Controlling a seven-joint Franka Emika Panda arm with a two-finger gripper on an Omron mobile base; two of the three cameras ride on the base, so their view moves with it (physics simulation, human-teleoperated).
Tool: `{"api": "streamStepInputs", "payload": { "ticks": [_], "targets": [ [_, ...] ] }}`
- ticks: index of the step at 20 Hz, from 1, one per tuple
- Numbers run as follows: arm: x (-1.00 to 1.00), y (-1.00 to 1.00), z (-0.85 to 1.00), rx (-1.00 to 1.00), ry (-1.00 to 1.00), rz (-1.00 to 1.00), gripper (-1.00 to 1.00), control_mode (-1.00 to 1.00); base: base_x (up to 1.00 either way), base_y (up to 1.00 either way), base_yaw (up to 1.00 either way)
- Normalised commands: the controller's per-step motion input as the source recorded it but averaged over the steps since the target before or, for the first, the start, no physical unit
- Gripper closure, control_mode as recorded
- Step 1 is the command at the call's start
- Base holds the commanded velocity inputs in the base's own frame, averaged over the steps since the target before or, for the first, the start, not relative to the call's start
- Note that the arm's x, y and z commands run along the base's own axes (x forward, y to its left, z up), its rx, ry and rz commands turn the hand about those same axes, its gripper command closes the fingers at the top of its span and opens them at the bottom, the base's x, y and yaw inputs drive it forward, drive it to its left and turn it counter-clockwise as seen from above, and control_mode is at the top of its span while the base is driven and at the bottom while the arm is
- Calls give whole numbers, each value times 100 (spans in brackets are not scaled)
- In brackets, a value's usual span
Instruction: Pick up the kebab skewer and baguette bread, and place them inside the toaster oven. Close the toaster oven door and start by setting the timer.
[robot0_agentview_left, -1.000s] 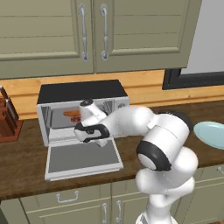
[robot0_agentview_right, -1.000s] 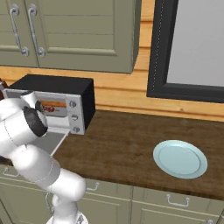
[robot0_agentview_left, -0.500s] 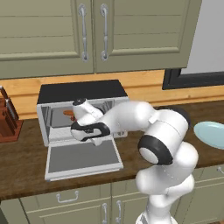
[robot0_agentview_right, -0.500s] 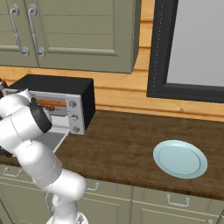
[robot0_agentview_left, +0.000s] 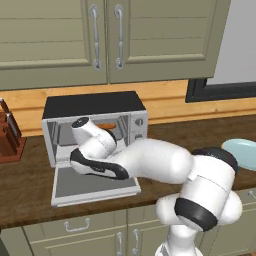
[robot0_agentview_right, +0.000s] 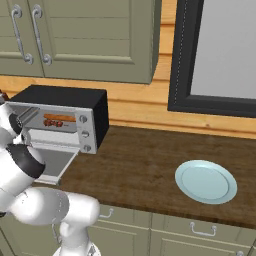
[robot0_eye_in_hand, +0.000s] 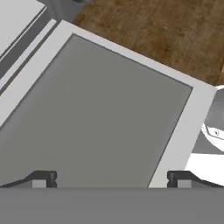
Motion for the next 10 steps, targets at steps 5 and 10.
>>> {"api": "streamStepInputs", "payload": {
  "ticks": [5,10],
  "targets": [
    [-100,0,26,0,10,58,-100,-100,0,0,0],
    [-91,-8,-3,0,3,74,-100,-100,0,0,0]
  ]
}}
